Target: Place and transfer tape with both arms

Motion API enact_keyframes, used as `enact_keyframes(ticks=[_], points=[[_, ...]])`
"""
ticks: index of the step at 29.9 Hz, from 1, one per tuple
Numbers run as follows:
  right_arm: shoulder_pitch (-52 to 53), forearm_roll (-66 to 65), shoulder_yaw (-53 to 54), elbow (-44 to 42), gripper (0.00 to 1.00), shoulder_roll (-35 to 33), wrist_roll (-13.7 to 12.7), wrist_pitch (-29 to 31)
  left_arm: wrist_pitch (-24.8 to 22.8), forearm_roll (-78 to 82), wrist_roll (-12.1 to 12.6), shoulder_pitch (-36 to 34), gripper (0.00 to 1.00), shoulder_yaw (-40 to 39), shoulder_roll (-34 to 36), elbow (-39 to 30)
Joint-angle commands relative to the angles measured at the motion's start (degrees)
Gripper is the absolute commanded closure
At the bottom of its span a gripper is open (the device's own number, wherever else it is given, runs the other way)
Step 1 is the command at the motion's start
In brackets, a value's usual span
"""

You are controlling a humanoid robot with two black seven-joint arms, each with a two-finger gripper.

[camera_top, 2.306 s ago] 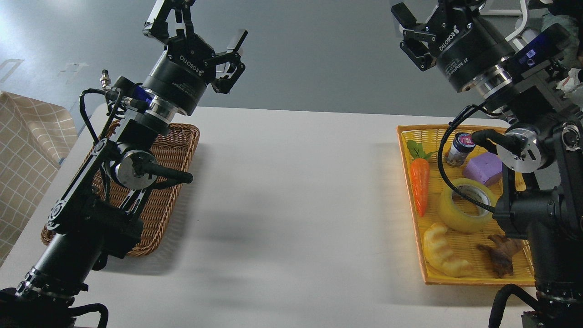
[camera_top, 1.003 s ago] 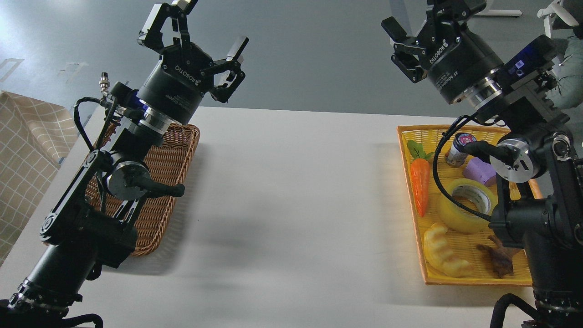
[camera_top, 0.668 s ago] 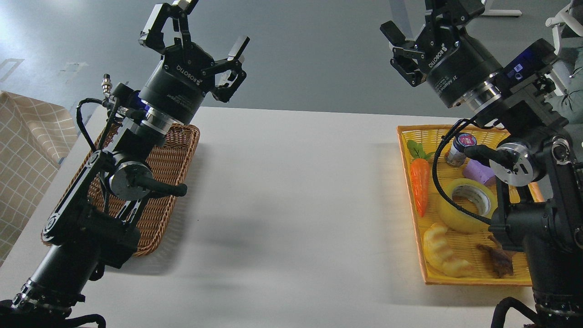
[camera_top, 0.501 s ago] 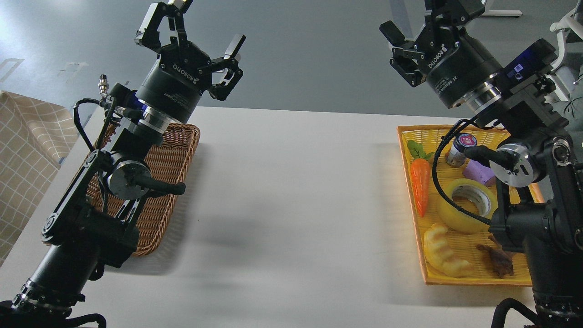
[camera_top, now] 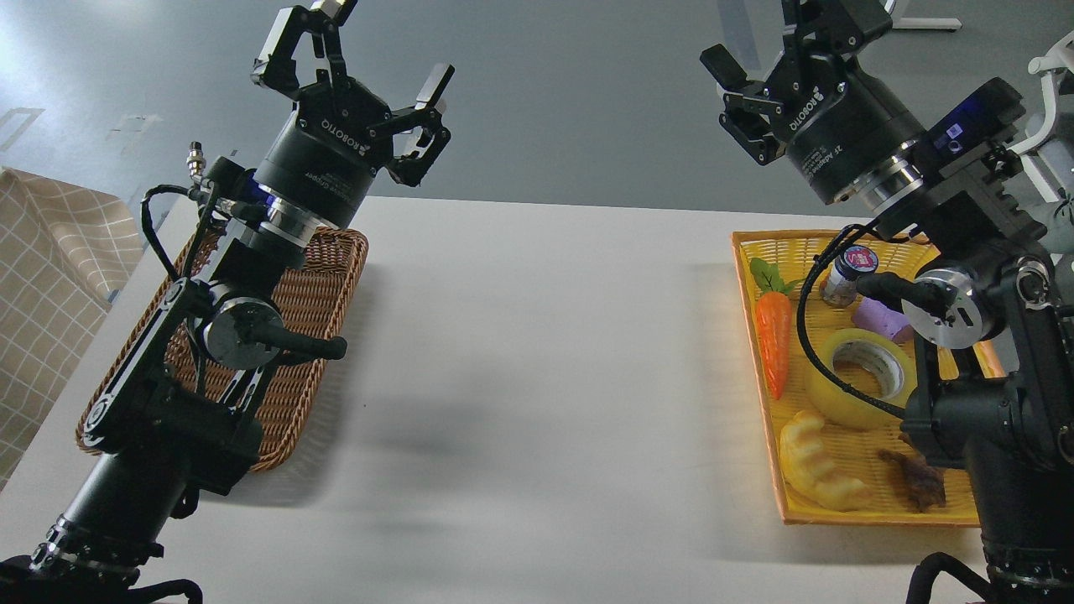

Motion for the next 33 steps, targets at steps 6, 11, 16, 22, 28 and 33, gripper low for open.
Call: enact_keyframes(ticks=[6, 11, 16, 22, 28, 33], points=[[0.0, 0.0, 0.04, 0.0, 0.0, 0.0, 0.0, -0.01, -0.09, 0.02, 0.0, 0.09, 0.02, -0.09, -0.12, 0.0], [0.0, 0.0, 0.04, 0.0, 0.0, 0.0, 0.0, -0.1, 0.0, -0.07, 0.0, 0.0, 0.02, -0.09, -0.47, 0.0], [-0.09, 0.0, -0.05, 0.0, 0.0, 0.0, 0.0, -0.1, -0.09, 0.02, 0.09, 0.0, 0.02, 0.0, -0.74, 0.0], [-0.18, 0.0, -0.14, -0.27, 0.0, 0.0, 0.0, -0.1, -0.09, -0.07, 0.09, 0.0, 0.02, 0.0, -0.65, 0.26], [-0.09, -0.61, -0.66, -0.18, 0.0, 0.0, -1.23, -0.18, 0.0, 0.02, 0.09, 0.0, 0.02, -0.09, -0.65, 0.44], [-0.26, -3.95, -1.11, -0.53, 0.0, 0.0, -5.71, -1.32, 0.0, 0.02, 0.0, 0.09, 0.02, -0.35, -0.65, 0.44]])
